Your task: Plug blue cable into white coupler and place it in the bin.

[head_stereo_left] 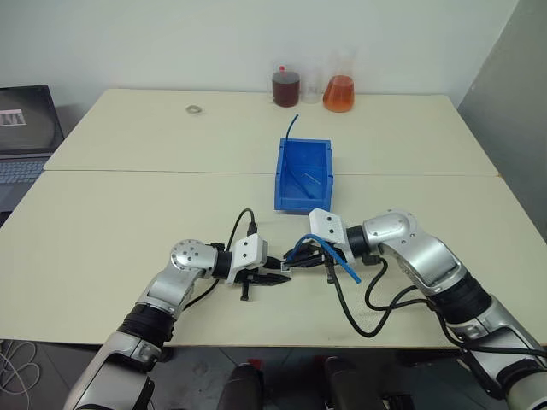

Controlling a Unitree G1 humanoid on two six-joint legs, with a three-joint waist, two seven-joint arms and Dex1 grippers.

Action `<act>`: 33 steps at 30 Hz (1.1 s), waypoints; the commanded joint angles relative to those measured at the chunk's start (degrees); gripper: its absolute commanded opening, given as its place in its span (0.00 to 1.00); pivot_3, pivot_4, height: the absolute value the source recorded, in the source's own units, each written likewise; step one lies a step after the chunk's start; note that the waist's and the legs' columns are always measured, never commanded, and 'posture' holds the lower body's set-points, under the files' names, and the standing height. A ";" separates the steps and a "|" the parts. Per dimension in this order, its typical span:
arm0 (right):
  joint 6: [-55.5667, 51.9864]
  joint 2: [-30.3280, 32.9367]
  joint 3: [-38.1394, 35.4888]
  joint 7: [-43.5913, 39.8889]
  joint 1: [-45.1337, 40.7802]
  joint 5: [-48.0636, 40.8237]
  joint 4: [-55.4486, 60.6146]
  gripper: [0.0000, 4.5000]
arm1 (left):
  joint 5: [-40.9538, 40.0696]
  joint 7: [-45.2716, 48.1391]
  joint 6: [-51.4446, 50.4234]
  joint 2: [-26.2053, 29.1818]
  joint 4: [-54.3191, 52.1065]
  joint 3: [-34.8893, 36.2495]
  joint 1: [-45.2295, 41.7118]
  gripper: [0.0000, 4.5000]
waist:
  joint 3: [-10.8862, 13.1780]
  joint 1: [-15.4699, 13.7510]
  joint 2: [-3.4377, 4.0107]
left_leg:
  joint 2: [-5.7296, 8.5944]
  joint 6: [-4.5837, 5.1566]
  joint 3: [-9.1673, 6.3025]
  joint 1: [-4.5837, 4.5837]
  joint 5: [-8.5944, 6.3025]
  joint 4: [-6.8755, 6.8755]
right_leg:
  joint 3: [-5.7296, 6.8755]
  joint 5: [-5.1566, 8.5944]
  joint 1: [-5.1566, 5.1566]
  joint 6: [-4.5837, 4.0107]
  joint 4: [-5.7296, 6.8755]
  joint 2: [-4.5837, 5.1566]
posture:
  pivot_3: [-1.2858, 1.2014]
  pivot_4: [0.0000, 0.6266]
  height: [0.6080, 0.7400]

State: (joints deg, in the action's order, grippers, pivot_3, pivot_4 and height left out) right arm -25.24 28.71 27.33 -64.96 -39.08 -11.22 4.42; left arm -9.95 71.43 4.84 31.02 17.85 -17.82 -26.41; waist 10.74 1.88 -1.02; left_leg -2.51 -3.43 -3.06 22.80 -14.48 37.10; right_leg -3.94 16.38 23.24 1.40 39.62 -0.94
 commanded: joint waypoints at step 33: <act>-7.67 -4.74 0.37 -4.95 -2.72 0.01 -2.18 0.02 | 1.32 -2.84 0.33 -0.78 1.63 2.43 -1.97 0.17 | -0.02 -0.01 0.00 | 0.05 0.10 -0.03 -0.07 0.07 0.05 | 0.00 0.01 -0.01 0.00 0.26 0.01 | 0.52 0.24 1.00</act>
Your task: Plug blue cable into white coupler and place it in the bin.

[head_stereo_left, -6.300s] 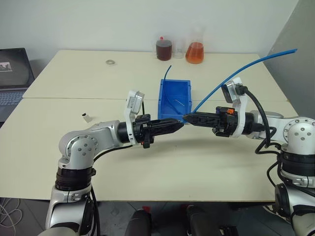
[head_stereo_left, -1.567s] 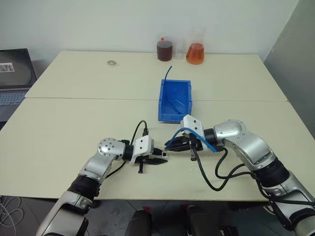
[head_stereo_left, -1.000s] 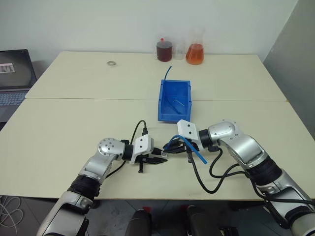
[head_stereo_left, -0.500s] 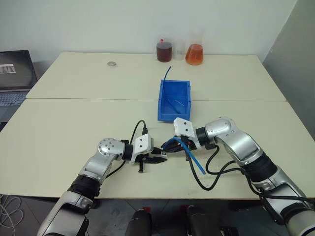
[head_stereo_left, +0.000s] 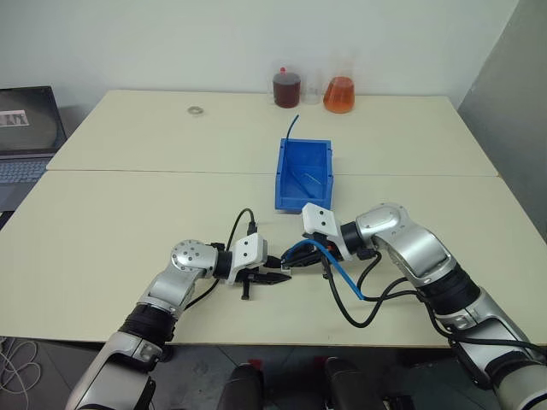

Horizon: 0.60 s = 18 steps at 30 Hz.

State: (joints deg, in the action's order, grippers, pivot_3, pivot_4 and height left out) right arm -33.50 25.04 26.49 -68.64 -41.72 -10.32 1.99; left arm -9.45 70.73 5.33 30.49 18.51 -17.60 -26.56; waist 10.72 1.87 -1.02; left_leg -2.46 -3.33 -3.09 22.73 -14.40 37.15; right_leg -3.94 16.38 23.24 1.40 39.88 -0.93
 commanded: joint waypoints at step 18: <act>4.56 -2.77 3.21 1.33 5.13 2.50 -2.52 0.02 | 1.16 -2.42 -0.36 -0.31 0.28 2.59 -1.34 0.17 | -0.08 0.13 0.00 | -0.01 0.05 0.00 -0.12 0.03 -0.02 | -0.01 0.01 -0.05 0.01 0.05 -0.02 | 0.52 0.24 1.00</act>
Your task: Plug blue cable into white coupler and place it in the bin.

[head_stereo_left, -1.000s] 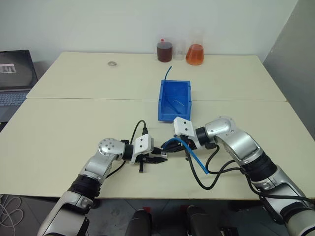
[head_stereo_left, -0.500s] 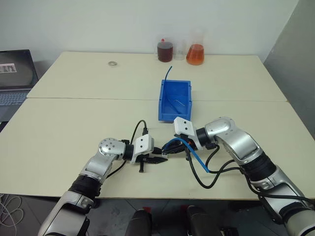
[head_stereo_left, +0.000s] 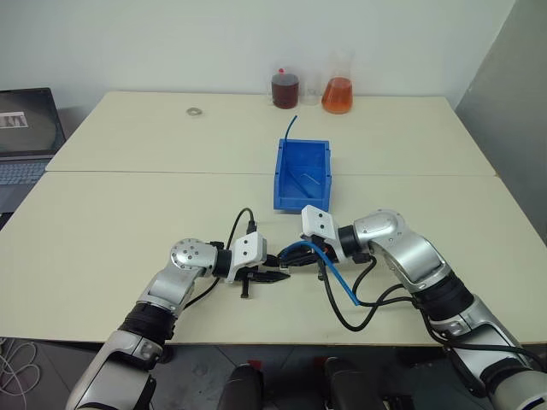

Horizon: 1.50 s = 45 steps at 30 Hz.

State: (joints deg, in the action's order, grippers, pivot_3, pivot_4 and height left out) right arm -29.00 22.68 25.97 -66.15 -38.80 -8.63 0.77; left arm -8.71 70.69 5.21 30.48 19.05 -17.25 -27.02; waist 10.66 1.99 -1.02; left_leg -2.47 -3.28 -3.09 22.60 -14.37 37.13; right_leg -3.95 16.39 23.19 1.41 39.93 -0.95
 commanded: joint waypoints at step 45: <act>-26.14 -1.66 -21.06 11.04 -1.23 -16.38 9.51 0.02 | -12.55 -5.99 -23.86 9.26 -27.83 16.21 10.64 0.98 | -0.08 0.68 0.02 | -0.06 0.03 -0.06 0.12 0.02 -0.11 | 0.01 0.05 0.11 -0.07 -0.03 -0.01 | 0.52 0.24 1.00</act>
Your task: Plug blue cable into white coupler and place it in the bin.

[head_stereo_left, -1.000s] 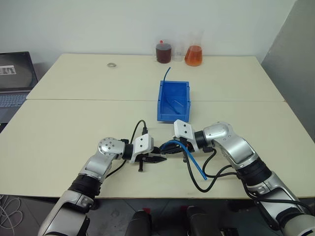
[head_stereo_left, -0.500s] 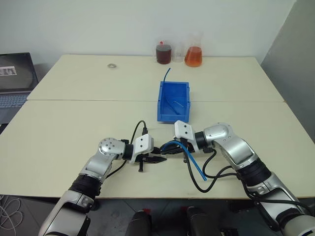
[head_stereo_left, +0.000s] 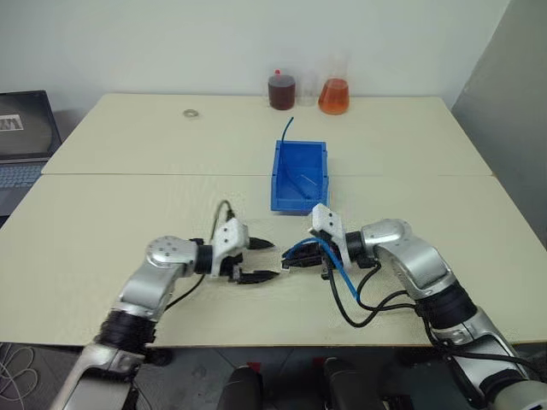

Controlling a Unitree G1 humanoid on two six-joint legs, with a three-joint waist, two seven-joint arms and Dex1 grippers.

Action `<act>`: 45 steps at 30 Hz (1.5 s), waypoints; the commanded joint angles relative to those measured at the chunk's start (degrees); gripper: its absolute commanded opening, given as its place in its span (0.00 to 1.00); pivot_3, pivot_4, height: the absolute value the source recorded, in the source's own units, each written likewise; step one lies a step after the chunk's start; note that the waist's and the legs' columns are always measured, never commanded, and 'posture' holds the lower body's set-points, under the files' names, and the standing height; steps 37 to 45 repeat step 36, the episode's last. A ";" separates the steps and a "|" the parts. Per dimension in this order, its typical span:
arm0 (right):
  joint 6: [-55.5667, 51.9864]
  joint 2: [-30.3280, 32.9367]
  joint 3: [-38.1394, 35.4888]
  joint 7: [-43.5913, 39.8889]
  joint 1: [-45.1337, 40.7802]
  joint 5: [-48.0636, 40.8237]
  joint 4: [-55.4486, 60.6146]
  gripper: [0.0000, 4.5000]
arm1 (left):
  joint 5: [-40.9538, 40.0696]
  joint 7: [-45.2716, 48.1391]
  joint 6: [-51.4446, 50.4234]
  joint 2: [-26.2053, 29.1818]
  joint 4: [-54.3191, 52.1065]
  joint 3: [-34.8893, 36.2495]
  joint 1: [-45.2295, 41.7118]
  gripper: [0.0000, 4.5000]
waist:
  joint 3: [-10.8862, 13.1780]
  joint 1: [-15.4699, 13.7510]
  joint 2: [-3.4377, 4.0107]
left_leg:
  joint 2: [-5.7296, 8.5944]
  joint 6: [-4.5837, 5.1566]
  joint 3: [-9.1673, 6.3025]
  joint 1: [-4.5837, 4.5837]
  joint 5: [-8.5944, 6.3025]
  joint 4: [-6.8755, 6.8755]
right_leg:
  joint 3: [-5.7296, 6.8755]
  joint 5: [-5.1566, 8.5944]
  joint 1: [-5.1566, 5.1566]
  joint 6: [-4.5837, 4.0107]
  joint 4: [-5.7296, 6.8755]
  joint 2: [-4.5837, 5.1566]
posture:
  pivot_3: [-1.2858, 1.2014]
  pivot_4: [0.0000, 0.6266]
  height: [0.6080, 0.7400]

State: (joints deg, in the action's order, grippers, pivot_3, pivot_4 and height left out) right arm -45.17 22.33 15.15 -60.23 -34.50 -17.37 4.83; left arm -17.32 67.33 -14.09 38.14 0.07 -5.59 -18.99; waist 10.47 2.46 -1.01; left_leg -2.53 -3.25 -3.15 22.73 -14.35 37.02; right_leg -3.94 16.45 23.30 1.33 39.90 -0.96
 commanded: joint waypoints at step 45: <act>10.44 -4.92 -16.20 18.66 -37.82 4.12 -47.76 0.99 | -8.96 -37.64 -21.88 -12.07 -21.88 12.67 -1.02 1.00 | 0.24 0.70 -0.05 | 0.07 -0.06 0.19 0.28 -0.04 -0.18 | -0.06 -0.04 0.20 -0.03 -0.34 0.15 | 0.52 0.24 1.00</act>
